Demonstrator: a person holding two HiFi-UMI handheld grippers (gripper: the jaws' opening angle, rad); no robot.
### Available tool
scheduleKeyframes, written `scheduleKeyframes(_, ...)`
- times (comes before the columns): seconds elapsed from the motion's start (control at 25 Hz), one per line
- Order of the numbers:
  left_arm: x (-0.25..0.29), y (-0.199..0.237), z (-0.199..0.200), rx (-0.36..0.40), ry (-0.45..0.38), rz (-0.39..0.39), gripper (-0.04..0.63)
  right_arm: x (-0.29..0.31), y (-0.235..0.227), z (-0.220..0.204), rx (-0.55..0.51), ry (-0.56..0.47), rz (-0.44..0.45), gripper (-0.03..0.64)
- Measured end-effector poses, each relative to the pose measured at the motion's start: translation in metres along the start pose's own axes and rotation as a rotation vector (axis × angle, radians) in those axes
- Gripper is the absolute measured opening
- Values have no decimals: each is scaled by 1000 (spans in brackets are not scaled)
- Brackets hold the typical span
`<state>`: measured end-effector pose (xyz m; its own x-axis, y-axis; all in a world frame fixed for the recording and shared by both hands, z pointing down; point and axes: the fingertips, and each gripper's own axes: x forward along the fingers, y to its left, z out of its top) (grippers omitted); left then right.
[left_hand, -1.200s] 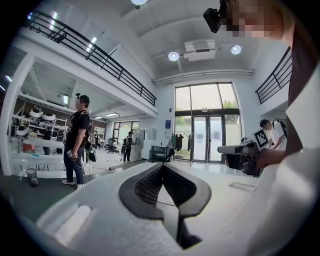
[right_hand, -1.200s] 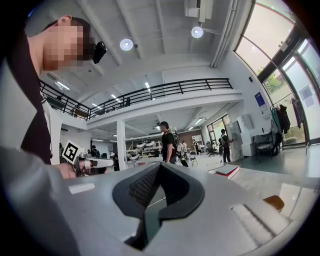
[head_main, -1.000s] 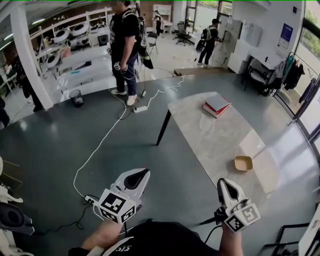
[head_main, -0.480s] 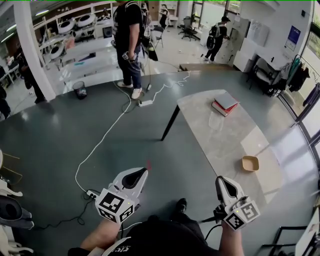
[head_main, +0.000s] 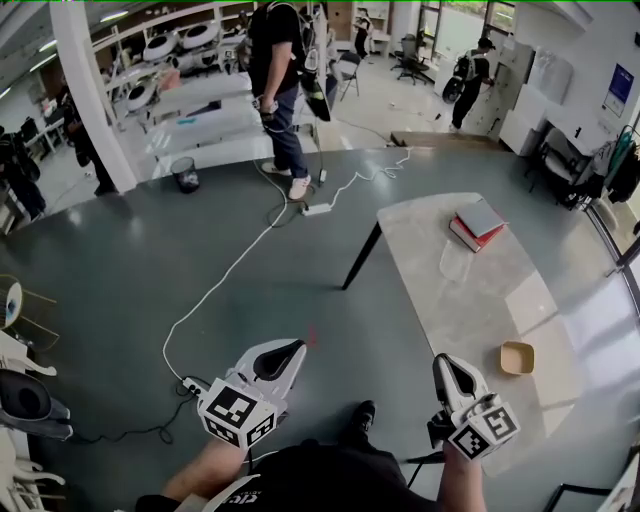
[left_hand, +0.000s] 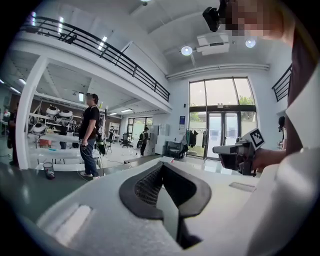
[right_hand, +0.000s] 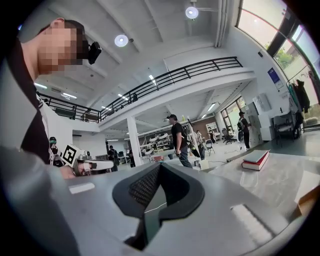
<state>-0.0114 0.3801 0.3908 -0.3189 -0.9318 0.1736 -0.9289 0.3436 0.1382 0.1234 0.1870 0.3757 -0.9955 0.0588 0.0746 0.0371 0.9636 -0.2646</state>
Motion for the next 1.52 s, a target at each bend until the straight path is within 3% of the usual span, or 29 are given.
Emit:
scheduleKeyframes(0.24,59,11,19,21,0,3,3,35,-43,18,-3,-15,38,2)
scheduleKeyframes(0.64,179,-22,47,50,-1,-74,3,20,-158,52,14,-45,-45,2)
scheduleKeyframes(0.96,242,-61,57,86,11,-162,3,-11,-216,53,53,-45,-124,2)
scheduleKeyframes(1.16,281,-67,52,85,26,-208,3,-17,-246,52,68,-51,-178,2)
scheduleKeyframes(1.52,373,-49,55,89,47,-371,3,10,-295,60,61,-56,-320,2)
